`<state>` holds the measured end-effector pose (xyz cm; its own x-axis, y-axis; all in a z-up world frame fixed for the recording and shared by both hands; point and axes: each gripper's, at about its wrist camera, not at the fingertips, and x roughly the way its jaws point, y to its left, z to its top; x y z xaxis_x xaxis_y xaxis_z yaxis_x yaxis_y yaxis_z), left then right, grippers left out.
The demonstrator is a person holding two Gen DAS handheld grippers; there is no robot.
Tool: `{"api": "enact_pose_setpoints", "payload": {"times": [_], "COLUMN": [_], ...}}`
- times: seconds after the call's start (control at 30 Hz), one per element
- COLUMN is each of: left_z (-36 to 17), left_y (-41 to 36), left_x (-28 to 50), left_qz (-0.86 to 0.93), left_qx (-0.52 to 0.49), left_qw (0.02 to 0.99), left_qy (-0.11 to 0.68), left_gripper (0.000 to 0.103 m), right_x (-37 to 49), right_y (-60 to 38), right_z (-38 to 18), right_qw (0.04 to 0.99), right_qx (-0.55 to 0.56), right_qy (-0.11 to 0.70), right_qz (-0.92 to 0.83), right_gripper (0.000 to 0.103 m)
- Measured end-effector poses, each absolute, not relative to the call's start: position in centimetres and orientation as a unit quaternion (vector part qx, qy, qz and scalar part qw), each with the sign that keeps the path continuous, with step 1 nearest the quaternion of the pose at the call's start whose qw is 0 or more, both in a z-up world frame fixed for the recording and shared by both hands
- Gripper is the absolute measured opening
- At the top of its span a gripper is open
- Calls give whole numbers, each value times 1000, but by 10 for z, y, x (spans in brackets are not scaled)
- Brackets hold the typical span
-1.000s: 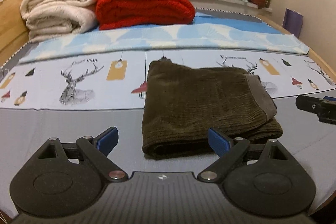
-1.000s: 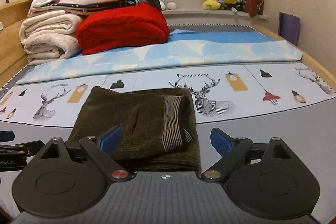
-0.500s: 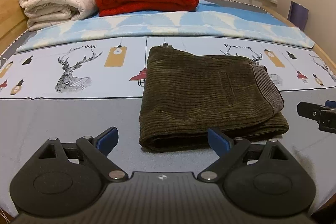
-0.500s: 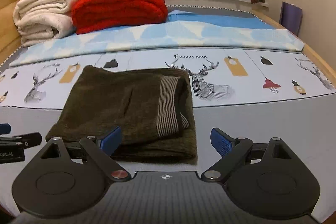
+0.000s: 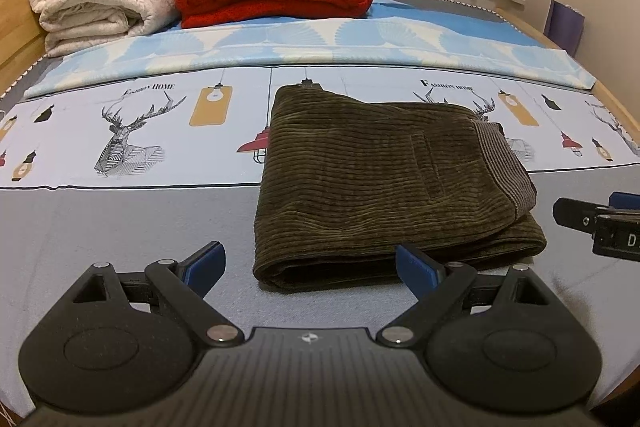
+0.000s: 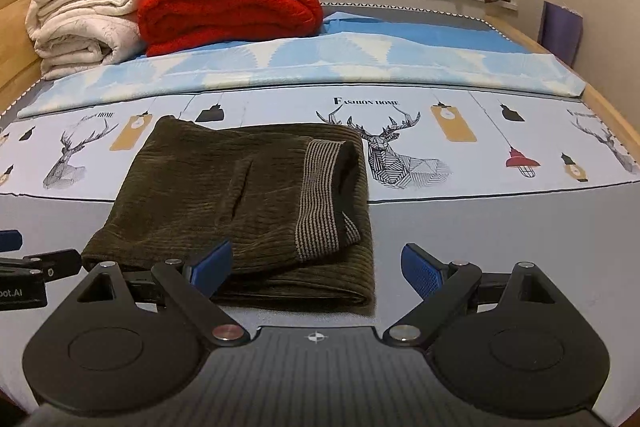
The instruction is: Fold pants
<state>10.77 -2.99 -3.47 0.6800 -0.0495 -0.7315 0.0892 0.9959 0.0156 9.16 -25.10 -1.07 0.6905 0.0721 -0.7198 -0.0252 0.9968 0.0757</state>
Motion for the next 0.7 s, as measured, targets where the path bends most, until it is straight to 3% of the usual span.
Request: {"api": "enact_pose_setpoints", "payload": {"times": [0.7], "left_z": [-35], "left_y": [-31], "left_x": [108], "left_qz": [-41], "left_qx": [28], "left_qw": [916], "left_qy": [397], "left_gripper": [95], "right_x": [92], "right_y": [-249], "right_z": [-10], "right_qw": [918], "right_qx": [28], "right_qy": [395], "right_qz": [30], "right_gripper": [92]}}
